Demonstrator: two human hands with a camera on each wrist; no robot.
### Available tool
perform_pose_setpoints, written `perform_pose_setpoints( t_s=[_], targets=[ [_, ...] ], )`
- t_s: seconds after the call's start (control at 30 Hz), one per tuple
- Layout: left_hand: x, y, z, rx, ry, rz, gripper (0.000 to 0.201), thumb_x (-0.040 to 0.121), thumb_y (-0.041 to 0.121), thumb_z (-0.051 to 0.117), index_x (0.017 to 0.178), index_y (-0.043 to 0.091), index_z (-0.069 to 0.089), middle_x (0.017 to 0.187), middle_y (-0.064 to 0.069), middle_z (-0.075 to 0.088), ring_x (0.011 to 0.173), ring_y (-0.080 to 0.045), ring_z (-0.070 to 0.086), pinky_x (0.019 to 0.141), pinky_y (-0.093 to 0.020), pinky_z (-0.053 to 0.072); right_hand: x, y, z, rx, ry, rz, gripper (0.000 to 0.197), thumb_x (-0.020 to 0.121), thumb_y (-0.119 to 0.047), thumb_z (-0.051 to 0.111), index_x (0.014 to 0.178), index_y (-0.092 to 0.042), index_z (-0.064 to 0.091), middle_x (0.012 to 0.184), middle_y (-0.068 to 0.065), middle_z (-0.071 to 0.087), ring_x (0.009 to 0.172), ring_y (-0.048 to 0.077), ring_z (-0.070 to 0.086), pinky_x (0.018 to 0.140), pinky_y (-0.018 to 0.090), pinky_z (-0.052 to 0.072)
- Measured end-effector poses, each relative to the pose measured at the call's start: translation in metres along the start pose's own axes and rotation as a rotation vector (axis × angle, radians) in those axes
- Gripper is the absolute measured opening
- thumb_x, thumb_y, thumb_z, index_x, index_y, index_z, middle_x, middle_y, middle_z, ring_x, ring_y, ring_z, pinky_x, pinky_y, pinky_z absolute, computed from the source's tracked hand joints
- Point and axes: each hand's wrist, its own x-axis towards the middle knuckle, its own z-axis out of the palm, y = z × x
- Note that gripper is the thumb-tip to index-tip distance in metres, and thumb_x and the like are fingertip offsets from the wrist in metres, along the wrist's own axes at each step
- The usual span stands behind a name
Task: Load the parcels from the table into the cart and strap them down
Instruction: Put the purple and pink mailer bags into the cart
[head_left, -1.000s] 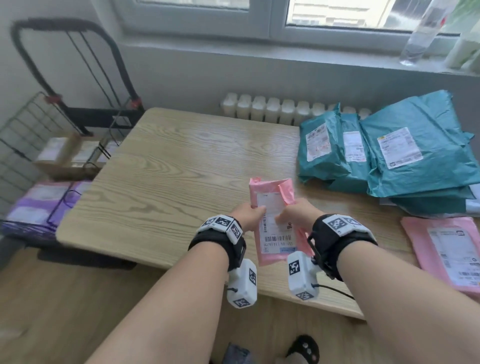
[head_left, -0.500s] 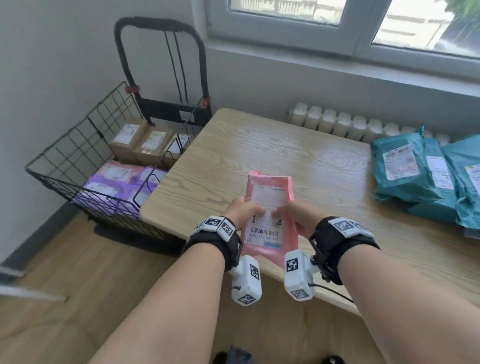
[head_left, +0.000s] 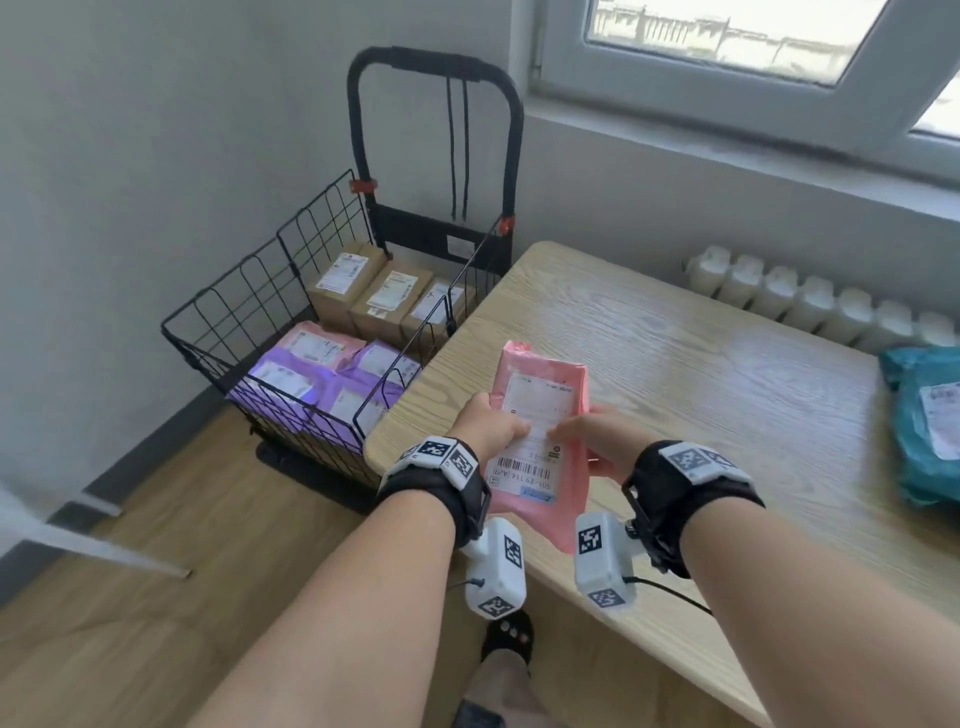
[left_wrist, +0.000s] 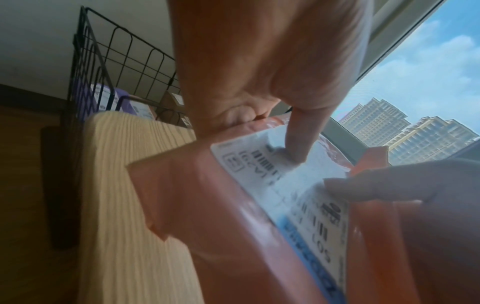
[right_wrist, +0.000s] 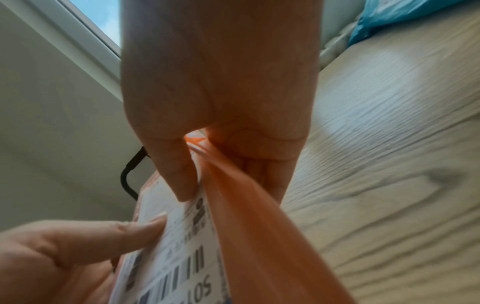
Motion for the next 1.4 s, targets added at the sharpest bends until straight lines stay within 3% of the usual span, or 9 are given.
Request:
perform_pose_setpoints(
  t_s=[0.23, 0.33, 0.57, 0.73, 0.97, 1.17, 1.23, 1.33, 1.4],
  targets=[
    [0.061, 0.032, -0.056, 0.016, 0.101, -0.008, 0.032, 0.085, 0.005, 0.067, 0.112, 0.008, 0.05, 0.109, -0.007, 0.063, 0.095, -0.024, 0.062, 0.084, -0.036, 0.052, 0.063, -0.067, 0.024, 0.007, -0.094, -0.045, 0.026, 0.087, -0.003, 0.062, 0.112, -0.01, 0.06, 0.105, 0.011, 0.071, 0.099, 0.028, 0.068, 0.092, 0.047, 0.054],
    [0.089, 0.045, -0.073, 0.029, 0.124, -0.031, 0.042, 0.084, 0.009, 0.068, 0.121, 0.007, 0.048, 0.115, -0.009, 0.062, 0.099, -0.026, 0.062, 0.085, -0.038, 0.052, 0.086, -0.093, 0.027, 0.002, -0.124, -0.048, 0.025, 0.088, -0.004, 0.062, 0.112, -0.011, 0.059, 0.105, 0.01, 0.071, 0.099, 0.027, 0.068, 0.093, 0.046, 0.054],
    [0.129, 0.052, -0.101, -0.07, 0.215, -0.1, 0.042, 0.085, 0.009, 0.066, 0.123, 0.006, 0.046, 0.116, -0.011, 0.061, 0.102, -0.029, 0.063, 0.09, -0.043, 0.053, 0.121, -0.127, 0.04, -0.054, -0.138, -0.05, 0.025, 0.089, -0.007, 0.063, 0.114, -0.01, 0.061, 0.103, 0.009, 0.071, 0.095, 0.025, 0.069, 0.089, 0.043, 0.056],
    [0.156, 0.057, -0.13, -0.189, 0.311, -0.133, 0.041, 0.085, 0.009, 0.065, 0.122, 0.005, 0.047, 0.114, -0.013, 0.064, 0.099, -0.031, 0.066, 0.082, -0.044, 0.057, 0.129, -0.15, 0.051, -0.091, -0.172, -0.045, 0.03, 0.089, -0.011, 0.065, 0.118, -0.008, 0.058, 0.104, 0.01, 0.07, 0.093, 0.025, 0.07, 0.084, 0.041, 0.058],
    [0.209, 0.059, -0.18, -0.358, 0.297, -0.15, 0.03, 0.083, 0.002, 0.061, 0.112, -0.003, 0.057, 0.102, -0.022, 0.068, 0.092, -0.036, 0.068, 0.083, -0.056, 0.055, 0.16, -0.194, 0.09, -0.274, -0.128, -0.051, 0.036, 0.079, -0.022, 0.076, 0.11, -0.017, 0.059, 0.107, 0.005, 0.069, 0.097, 0.022, 0.069, 0.087, 0.042, 0.058],
    [0.265, 0.059, -0.253, -0.392, 0.238, -0.183, 0.02, 0.087, -0.001, 0.06, 0.107, -0.001, 0.059, 0.103, -0.021, 0.068, 0.094, -0.036, 0.068, 0.086, -0.054, 0.054, 0.206, -0.243, 0.158, -0.401, 0.04, -0.023, 0.035, 0.081, -0.017, 0.071, 0.115, -0.011, 0.062, 0.1, 0.003, 0.067, 0.089, 0.016, 0.067, 0.081, 0.033, 0.059],
    [0.288, 0.053, -0.282, -0.383, 0.25, -0.227, 0.026, 0.087, 0.001, 0.062, 0.111, -0.005, 0.057, 0.103, -0.019, 0.067, 0.095, -0.034, 0.067, 0.087, -0.05, 0.055, 0.222, -0.262, 0.185, -0.467, 0.094, -0.006, 0.028, 0.082, -0.021, 0.068, 0.108, -0.011, 0.062, 0.093, 0.002, 0.065, 0.078, 0.014, 0.063, 0.073, 0.027, 0.058],
    [0.321, 0.035, -0.325, -0.409, 0.267, -0.309, 0.03, 0.088, 0.004, 0.061, 0.116, -0.006, 0.055, 0.107, -0.015, 0.065, 0.1, -0.033, 0.065, 0.085, -0.045, 0.055, 0.254, -0.282, 0.223, -0.455, 0.142, 0.059, 0.023, 0.082, -0.021, 0.067, 0.099, -0.008, 0.063, 0.078, 0.003, 0.062, 0.06, 0.013, 0.058, 0.047, 0.019, 0.046],
    [0.342, 0.019, -0.352, -0.457, 0.328, -0.359, 0.032, 0.09, 0.006, 0.058, 0.121, -0.001, 0.052, 0.105, -0.013, 0.065, 0.091, -0.031, 0.066, 0.066, -0.037, 0.056, 0.281, -0.287, 0.247, -0.397, 0.129, 0.103, 0.036, 0.069, -0.022, 0.078, 0.096, -0.003, 0.065, 0.081, 0.007, 0.067, 0.065, 0.017, 0.062, 0.052, 0.023, 0.051]
  ],
)
